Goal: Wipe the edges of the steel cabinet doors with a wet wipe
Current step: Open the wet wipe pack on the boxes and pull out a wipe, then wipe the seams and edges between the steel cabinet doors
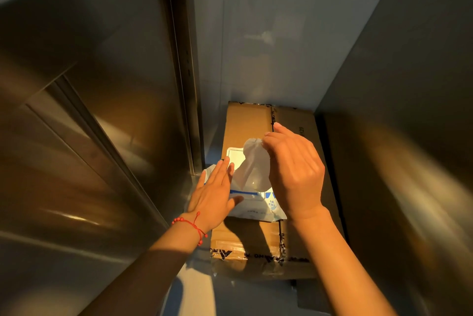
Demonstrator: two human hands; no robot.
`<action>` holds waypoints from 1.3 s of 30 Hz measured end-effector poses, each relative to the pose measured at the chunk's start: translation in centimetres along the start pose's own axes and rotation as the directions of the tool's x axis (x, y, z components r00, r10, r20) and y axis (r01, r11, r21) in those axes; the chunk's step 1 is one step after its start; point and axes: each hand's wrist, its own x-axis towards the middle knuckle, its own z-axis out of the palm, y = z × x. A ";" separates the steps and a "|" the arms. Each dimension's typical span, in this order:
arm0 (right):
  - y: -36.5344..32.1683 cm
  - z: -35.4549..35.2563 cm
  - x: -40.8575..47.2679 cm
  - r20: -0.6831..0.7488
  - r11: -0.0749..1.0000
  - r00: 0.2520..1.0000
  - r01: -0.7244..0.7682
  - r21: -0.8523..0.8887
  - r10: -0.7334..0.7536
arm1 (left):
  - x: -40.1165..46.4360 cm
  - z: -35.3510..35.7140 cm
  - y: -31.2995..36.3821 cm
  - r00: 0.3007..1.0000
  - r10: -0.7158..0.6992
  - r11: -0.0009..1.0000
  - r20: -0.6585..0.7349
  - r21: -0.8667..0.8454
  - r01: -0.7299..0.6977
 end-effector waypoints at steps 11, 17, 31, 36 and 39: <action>0.2 -1.1 0.3 0.032 0.997 0.997 -0.072 0.036 0.071 | -0.8 -3.1 2.1 0.990 -0.034 0.996 -0.140 -0.087 0.022; 0.5 -2.5 0.6 0.030 0.990 0.992 -0.124 0.060 0.123 | -1.9 -5.5 3.7 0.972 -0.028 0.977 -0.232 -0.213 -0.023; 2.2 -6.2 2.6 0.041 0.990 0.993 -0.112 0.081 0.109 | -2.5 -11.3 9.3 0.897 0.094 0.927 -0.431 -0.290 -0.237; 2.3 -7.4 3.4 0.034 0.995 0.997 -0.066 0.080 0.064 | -3.1 -12.6 10.8 0.879 0.166 0.929 -0.447 -0.227 -0.292; 1.3 -8.2 3.8 0.052 0.994 0.997 -0.057 0.095 0.052 | -4.1 -13.4 10.7 0.865 0.178 0.925 -0.470 -0.220 -0.310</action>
